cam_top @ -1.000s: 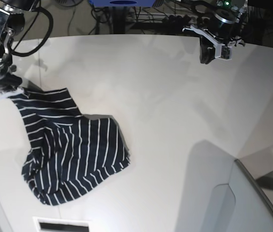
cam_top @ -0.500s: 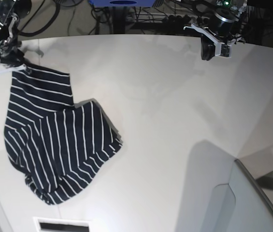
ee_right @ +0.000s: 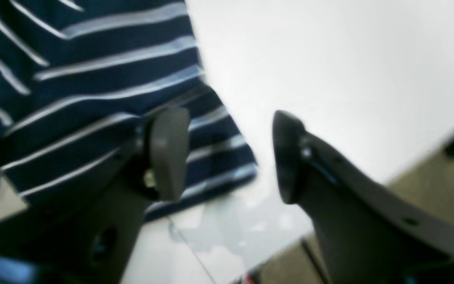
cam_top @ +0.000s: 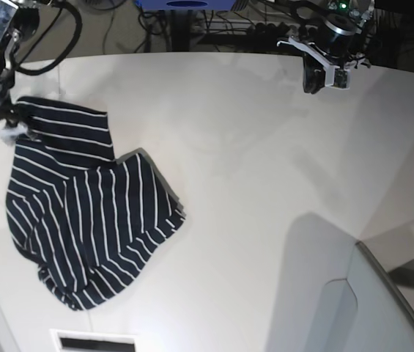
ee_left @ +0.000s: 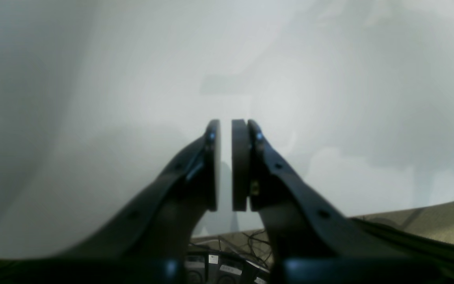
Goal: Layout the t-shirt on the table in an organized manner, then fold the t-shirt properly
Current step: 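Release the shirt edge and raise the right gripper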
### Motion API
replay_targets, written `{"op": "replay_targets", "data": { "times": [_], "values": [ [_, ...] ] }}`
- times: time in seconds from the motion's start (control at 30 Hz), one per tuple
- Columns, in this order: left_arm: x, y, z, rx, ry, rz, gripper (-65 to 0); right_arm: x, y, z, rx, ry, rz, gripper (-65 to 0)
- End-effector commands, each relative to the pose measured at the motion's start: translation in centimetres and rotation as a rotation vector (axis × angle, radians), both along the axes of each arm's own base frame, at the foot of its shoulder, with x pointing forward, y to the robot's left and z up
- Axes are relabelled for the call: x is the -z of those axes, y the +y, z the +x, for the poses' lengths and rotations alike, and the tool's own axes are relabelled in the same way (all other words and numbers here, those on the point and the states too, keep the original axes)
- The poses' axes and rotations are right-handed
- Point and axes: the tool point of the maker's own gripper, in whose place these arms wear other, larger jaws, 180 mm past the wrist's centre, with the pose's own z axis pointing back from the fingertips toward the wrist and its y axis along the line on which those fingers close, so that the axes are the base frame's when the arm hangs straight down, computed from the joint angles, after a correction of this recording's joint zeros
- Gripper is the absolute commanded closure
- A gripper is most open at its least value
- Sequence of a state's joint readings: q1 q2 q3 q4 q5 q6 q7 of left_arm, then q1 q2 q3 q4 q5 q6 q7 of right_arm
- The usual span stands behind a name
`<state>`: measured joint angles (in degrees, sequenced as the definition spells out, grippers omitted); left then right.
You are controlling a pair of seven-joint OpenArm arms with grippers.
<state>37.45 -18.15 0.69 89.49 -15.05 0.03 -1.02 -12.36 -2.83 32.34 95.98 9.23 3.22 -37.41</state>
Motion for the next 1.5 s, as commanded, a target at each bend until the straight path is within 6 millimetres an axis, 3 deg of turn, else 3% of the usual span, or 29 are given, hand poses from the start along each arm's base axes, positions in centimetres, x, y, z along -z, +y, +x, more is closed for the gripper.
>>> {"op": "replay_targets", "data": {
  "times": [0.0, 0.1, 0.23, 0.37, 0.47, 0.6, 0.67, 0.77, 0.9, 0.97, 1.0, 1.13, 1.23, 1.33, 1.47],
  "values": [
    [-0.8, 0.2, 0.3, 0.003, -0.031, 0.005, -6.4, -1.5, -0.8, 2.5, -0.04, -0.06, -0.035, -36.5],
    [-0.8, 0.1, 0.4, 0.004, -0.034, 0.004, -6.4, 0.4, -1.4, 5.2, -0.085, -0.033, 0.008, -41.4],
    [-0.8, -0.1, 0.3, -0.003, -0.034, -0.004, -6.4, 3.9, -3.2, 7.2, -0.065, 0.016, 0.138, -42.6],
    [-0.7, -0.2, 0.3, -0.005, -0.034, -0.007, -6.4, 5.9, -4.5, 8.1, -0.023, 0.018, 0.218, -42.6],
    [-0.7, -0.6, 0.2, -0.014, -0.034, -0.017, -6.4, 6.7, -5.0, 7.6, -0.01, 0.03, 0.224, -42.6],
    [-0.8, -1.0, 1.0, -0.014, -0.049, -0.027, -6.4, 7.3, -4.5, 7.1, -0.014, 0.044, 0.237, -42.6],
    [-0.7, -2.0, 1.3, 0.002, -0.052, -0.044, -6.4, 8.0, -3.3, 6.5, -0.019, 0.056, 0.256, -42.6],
    [-0.7, -3.2, 1.7, 0.033, -0.058, -0.062, -6.4, 7.9, -0.8, 7.2, -0.127, 0.05, 0.268, -42.5],
    [-0.8, -4.6, 2.4, 0.058, -0.068, -0.083, -6.4, 7.7, 1.0, 7.6, -0.194, 0.066, 0.277, -42.2],
    [-0.7, -4.8, 2.3, 0.061, -0.066, -0.087, -6.4, 7.7, 1.3, 7.6, -0.205, 0.066, 0.278, -38.3],
    [-0.7, -5.0, 2.3, 0.064, -0.064, -0.091, -6.4, 7.8, 1.3, 7.6, -0.207, 0.066, 0.279, -33.2],
    [-0.6, -5.0, 2.3, 0.064, -0.065, -0.09, -6.4, 7.9, 1.5, 7.4, -0.21, 0.082, 0.289, 0.0],
    [-0.6, -5.0, 2.3, 0.063, -0.063, -0.09, -6.4, 6.9, 1.1, 7.7, -0.214, 0.086, 0.277, -1.1],
    [-0.6, -5.1, 2.3, 0.064, -0.061, -0.091, -6.4, 4.4, 0.4, 8.8, -0.228, 0.053, 0.227, 0.0],
    [-0.2, -8.0, 3.0, 0.135, -0.063, -0.127, -6.4, 1.1, -0.2, 9.5, -0.241, 0.034, 0.171, -0.2]
  ]
}}
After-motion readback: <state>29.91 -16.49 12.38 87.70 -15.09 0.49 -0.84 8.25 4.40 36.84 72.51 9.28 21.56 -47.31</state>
